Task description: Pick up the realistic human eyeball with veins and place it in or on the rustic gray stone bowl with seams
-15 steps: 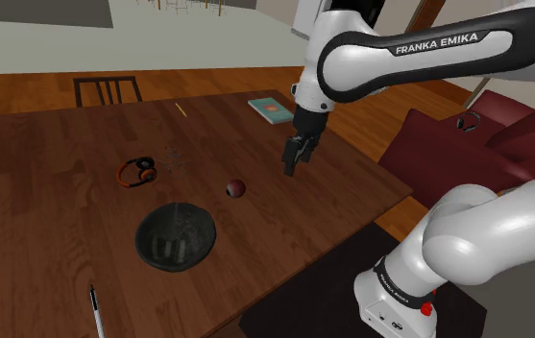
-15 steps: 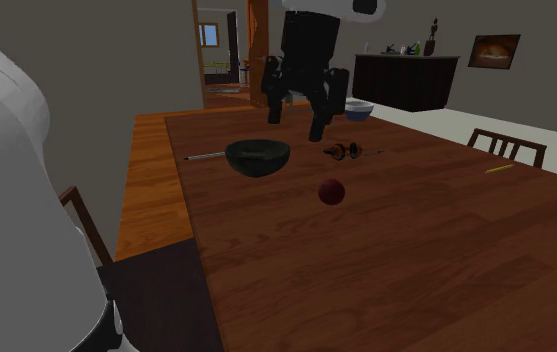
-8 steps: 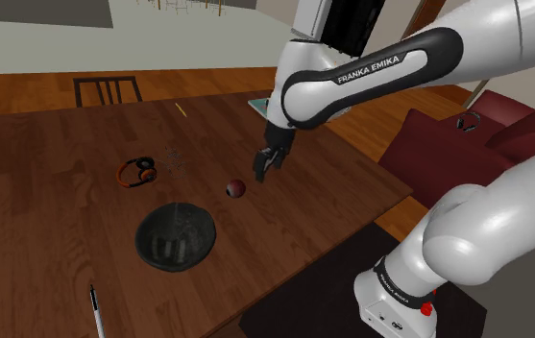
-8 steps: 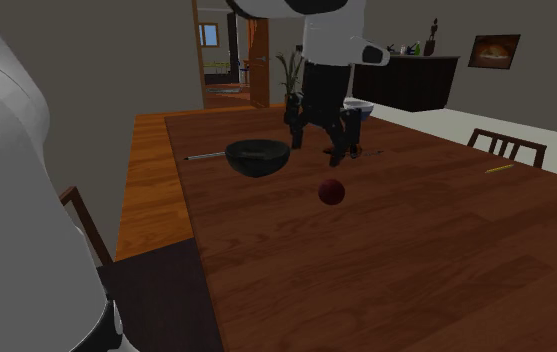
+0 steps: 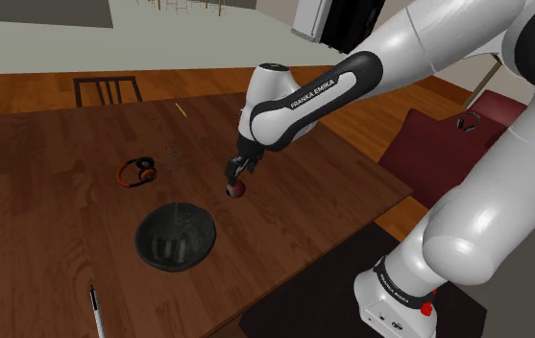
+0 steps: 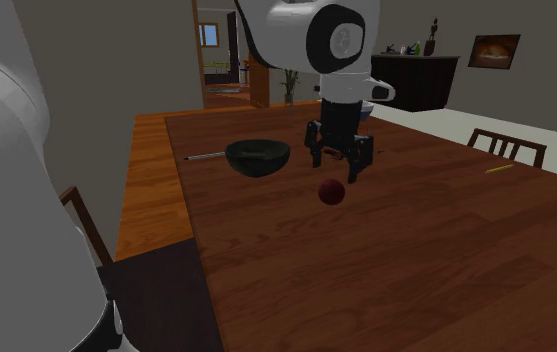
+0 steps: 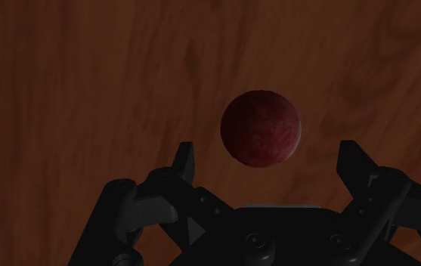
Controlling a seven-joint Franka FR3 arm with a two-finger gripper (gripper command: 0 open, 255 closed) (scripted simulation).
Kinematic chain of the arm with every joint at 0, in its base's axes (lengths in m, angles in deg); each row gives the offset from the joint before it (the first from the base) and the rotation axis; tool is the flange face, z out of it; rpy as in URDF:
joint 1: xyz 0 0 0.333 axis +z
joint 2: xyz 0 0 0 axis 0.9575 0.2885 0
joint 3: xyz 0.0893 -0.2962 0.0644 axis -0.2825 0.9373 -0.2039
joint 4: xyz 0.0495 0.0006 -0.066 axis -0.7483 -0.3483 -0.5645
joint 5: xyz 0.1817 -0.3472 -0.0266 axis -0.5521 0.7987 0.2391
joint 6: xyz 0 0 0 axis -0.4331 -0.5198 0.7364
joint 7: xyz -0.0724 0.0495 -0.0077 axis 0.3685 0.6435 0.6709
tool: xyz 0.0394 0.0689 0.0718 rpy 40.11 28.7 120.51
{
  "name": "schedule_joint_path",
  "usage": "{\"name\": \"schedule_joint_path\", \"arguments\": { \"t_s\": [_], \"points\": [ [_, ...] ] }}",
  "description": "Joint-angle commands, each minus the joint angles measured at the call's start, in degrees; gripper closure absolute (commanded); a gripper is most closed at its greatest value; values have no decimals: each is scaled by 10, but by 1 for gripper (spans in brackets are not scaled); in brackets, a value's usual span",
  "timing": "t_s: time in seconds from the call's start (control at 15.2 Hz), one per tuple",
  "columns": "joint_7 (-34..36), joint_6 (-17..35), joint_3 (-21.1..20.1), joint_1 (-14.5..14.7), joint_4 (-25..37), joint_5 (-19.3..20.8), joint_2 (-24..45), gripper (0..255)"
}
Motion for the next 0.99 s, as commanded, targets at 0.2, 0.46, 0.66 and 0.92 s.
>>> {"name": "schedule_joint_path", "arguments": {
  "t_s": [0.2,0.46,0.66,0.92],
  "points": [
    [8,45,2,2,8,14,47,0],
    [14,71,5,5,8,23,74,0],
    [14,71,5,5,8,22,74,0],
    [14,71,5,5,8,22,74,0]
  ]
}}
